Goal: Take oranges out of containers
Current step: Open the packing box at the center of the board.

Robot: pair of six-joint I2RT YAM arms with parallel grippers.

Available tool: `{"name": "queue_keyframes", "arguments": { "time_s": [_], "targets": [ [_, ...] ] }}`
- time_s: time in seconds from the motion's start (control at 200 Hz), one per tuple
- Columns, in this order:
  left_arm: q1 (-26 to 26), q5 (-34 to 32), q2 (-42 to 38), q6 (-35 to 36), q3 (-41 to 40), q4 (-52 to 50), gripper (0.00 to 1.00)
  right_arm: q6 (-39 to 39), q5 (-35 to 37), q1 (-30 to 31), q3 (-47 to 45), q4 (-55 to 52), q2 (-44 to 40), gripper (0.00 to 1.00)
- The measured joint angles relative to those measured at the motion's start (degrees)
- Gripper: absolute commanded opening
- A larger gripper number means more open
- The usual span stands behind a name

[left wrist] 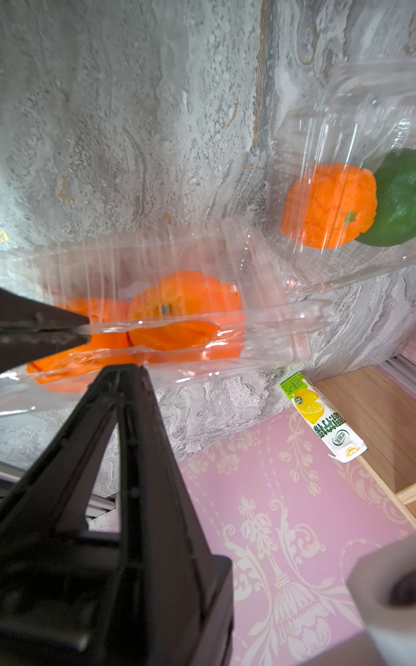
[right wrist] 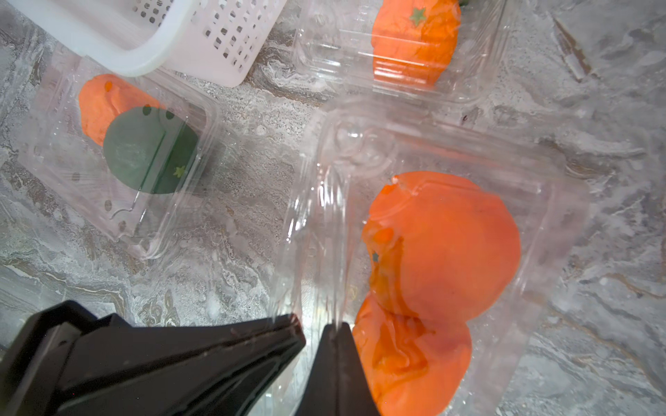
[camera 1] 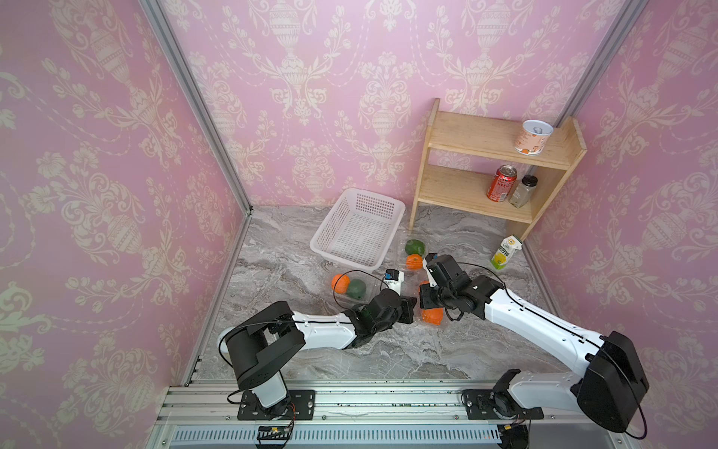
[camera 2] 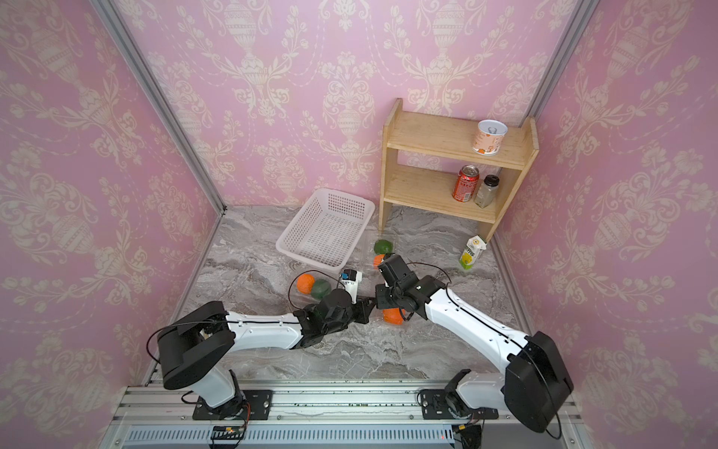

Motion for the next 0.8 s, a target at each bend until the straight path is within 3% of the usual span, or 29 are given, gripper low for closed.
{"name": "queue_keyframes", "arguments": {
  "time_s": [0.555, 0.801],
  "targets": [
    [3.02, 3.67, 4.79, -2.80, 3.50, -2.95, 0.00, -0.07, -10.51, -10.86, -8.33, 4.31, -12.28, 0.00],
    [3.80, 4.46, 7.23, -3.37, 3.78, -4.74, 0.00, -0.07, -11.98, -12.17, -8.37, 3.82, -14.91, 0.00]
  ]
}}
